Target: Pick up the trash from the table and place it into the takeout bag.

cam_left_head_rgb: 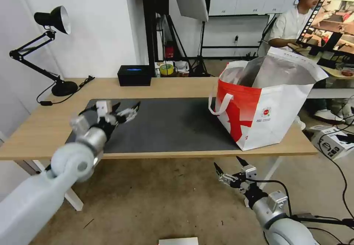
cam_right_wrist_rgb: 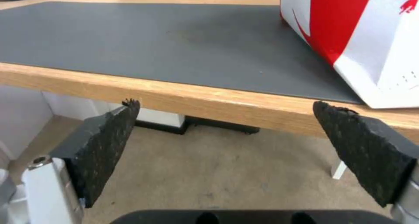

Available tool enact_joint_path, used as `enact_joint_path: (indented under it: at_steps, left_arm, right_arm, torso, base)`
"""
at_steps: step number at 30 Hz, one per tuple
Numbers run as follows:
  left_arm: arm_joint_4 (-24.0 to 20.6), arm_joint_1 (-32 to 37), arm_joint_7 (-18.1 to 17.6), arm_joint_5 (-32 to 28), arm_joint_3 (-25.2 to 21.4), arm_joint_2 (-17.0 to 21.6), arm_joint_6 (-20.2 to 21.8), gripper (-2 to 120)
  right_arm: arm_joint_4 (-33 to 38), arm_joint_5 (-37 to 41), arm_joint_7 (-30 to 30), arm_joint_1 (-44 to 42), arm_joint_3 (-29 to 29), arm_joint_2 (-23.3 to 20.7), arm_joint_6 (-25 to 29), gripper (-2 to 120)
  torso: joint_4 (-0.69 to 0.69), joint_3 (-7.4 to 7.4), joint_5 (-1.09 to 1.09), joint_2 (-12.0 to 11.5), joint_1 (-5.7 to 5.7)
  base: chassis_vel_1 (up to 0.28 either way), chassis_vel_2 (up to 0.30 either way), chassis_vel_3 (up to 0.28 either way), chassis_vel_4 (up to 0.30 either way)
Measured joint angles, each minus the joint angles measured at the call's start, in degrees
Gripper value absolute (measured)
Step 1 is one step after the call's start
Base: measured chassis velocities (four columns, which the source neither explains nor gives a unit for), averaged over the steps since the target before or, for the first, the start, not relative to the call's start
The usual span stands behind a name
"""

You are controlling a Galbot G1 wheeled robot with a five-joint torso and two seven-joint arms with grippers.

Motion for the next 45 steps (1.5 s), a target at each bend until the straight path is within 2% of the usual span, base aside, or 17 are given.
enact_joint_path:
  at_steps: [3,4,7,8,12,13,15,20,33,45]
  left_arm:
    - [-0.24,5.49,0.81,4.94,-4.18,-2.53,-1.29,100]
    - [-0.24,5.49,0.81,4.94,-4.18,-2.53,-1.29,100]
    - [-0.86,12.45,3.00,10.41,-9.81,-6.17,-0.83,100]
    - [-0.86,12.45,3.00,10.41,-9.81,-6.17,-0.83,100]
    - [-1.09,20.30,6.83,14.45,-15.88,-12.65,-1.66,100]
    - [-1.09,20.30,6.83,14.45,-15.88,-12.65,-1.66,100]
    - [-0.97,23.90,8.91,16.62,-17.22,-15.47,-3.11,100]
    - [-0.23,27.72,10.57,18.95,-18.18,-19.23,-5.11,100]
    - [1.71,30.58,12.86,22.93,-19.07,-22.72,-8.59,100]
    - [4.20,30.83,16.59,28.26,-20.09,-22.44,-12.28,100]
  right_arm:
    - [0.00,0.00,0.00,0.00,0.00,0.00,0.00,100]
    - [0.00,0.00,0.00,0.00,0.00,0.00,0.00,100]
    - [0.00,0.00,0.00,0.00,0.00,0.00,0.00,100]
    - [0.00,0.00,0.00,0.00,0.00,0.00,0.00,100]
    - [0.00,0.00,0.00,0.00,0.00,0.00,0.00,100]
    - [0.00,0.00,0.00,0.00,0.00,0.00,0.00,100]
    - [0.00,0.00,0.00,0.00,0.00,0.00,0.00,100]
    - [0.00,0.00,0.00,0.00,0.00,0.00,0.00,100]
    - [0.00,0.00,0.00,0.00,0.00,0.00,0.00,100]
    - [0.00,0.00,0.00,0.00,0.00,0.00,0.00,100]
  torso:
    - [0.00,0.00,0.01,0.00,0.01]
    - [0.00,0.00,0.01,0.00,0.01]
    - [0.00,0.00,0.01,0.00,0.00]
    - [0.00,0.00,0.01,0.00,0.00]
    - [0.01,0.00,0.01,0.00,0.01]
    - [0.01,0.00,0.01,0.00,0.01]
    - [0.02,0.00,0.00,0.00,0.00]
    - [0.01,0.00,0.01,0.00,0.00]
    - [0.01,0.00,0.01,0.00,0.01]
    - [0.01,0.00,0.00,-0.01,0.01]
  base:
    - [0.000,0.000,0.000,0.000]
    - [0.000,0.000,0.000,0.000]
    - [0.000,0.000,0.000,0.000]
    - [0.000,0.000,0.000,0.000]
    - [0.000,0.000,0.000,0.000]
    - [0.000,0.000,0.000,0.000]
    - [0.000,0.000,0.000,0.000]
    - [0.000,0.000,0.000,0.000]
    - [0.000,0.000,0.000,0.000]
    - [0.000,0.000,0.000,0.000]
